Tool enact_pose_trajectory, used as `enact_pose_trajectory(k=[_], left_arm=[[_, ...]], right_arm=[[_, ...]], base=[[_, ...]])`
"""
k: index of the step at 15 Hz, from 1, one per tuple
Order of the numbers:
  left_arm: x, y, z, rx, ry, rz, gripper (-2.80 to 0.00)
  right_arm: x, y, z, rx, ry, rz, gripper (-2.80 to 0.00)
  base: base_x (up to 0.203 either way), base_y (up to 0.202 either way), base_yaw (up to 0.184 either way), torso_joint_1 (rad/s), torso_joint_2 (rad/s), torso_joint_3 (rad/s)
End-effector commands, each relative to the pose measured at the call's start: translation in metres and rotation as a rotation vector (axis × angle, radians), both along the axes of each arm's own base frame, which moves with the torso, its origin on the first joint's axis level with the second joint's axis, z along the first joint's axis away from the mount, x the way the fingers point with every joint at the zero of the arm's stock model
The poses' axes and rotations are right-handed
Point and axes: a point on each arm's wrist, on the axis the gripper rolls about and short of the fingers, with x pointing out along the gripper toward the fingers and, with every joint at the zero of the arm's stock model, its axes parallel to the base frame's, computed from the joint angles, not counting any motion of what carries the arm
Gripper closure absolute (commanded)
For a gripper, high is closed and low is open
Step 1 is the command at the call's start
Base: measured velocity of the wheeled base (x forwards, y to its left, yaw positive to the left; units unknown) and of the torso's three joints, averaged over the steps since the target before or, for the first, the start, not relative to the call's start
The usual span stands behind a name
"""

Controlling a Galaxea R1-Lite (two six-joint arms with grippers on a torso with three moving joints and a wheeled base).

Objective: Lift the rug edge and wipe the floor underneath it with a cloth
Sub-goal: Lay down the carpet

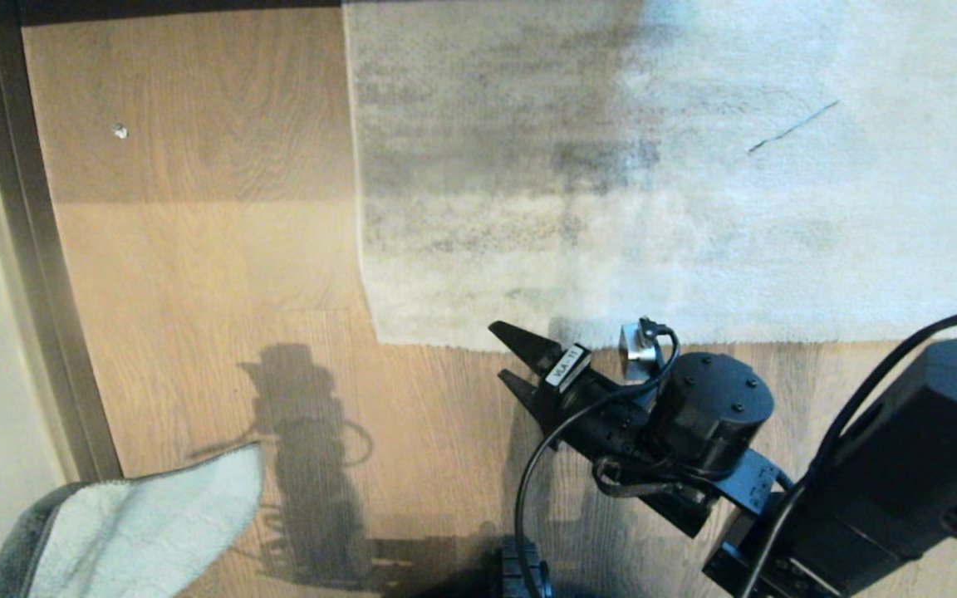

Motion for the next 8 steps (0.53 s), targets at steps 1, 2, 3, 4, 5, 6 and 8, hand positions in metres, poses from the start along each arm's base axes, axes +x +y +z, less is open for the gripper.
enact_pose_trajectory(k=[1,2,3,4,5,6,8], left_arm=[[0.0,0.0,0.0,-0.002,0.0,0.0,0.0],[0.0,0.0,0.0,-0.001,0.0,0.0,0.0],[0.0,0.0,0.0,-0.002,0.0,0.0,0.0],[0.0,0.0,0.0,-0.001,0.0,0.0,0.0],[0.0,0.0,0.0,-0.002,0.0,0.0,0.0],[0.0,0.0,0.0,-0.002,0.0,0.0,0.0],[0.0,0.0,0.0,-0.001,0.0,0.0,0.0]], right_arm=[[0.0,-0.002,0.005,0.037,-0.029,-0.002,0.0],[0.0,-0.002,0.006,0.039,-0.032,-0.002,0.0],[0.0,-0.002,0.008,0.042,-0.037,-0.003,0.0],[-0.001,-0.003,0.009,0.045,-0.039,-0.004,0.0],[-0.001,-0.004,0.009,0.041,-0.037,-0.005,0.0],[0.0,-0.007,0.007,0.026,-0.042,-0.014,0.0],[0.003,-0.013,0.005,-0.001,-0.052,-0.037,0.0]], base=[[0.0,0.0,0.0,0.0,0.0,0.0],[0.0,0.0,0.0,0.0,0.0,0.0],[0.0,0.0,0.0,0.0,0.0,0.0],[0.0,0.0,0.0,0.0,0.0,0.0],[0.0,0.0,0.0,0.0,0.0,0.0],[0.0,0.0,0.0,0.0,0.0,0.0],[0.0,0.0,0.0,0.0,0.0,0.0]])
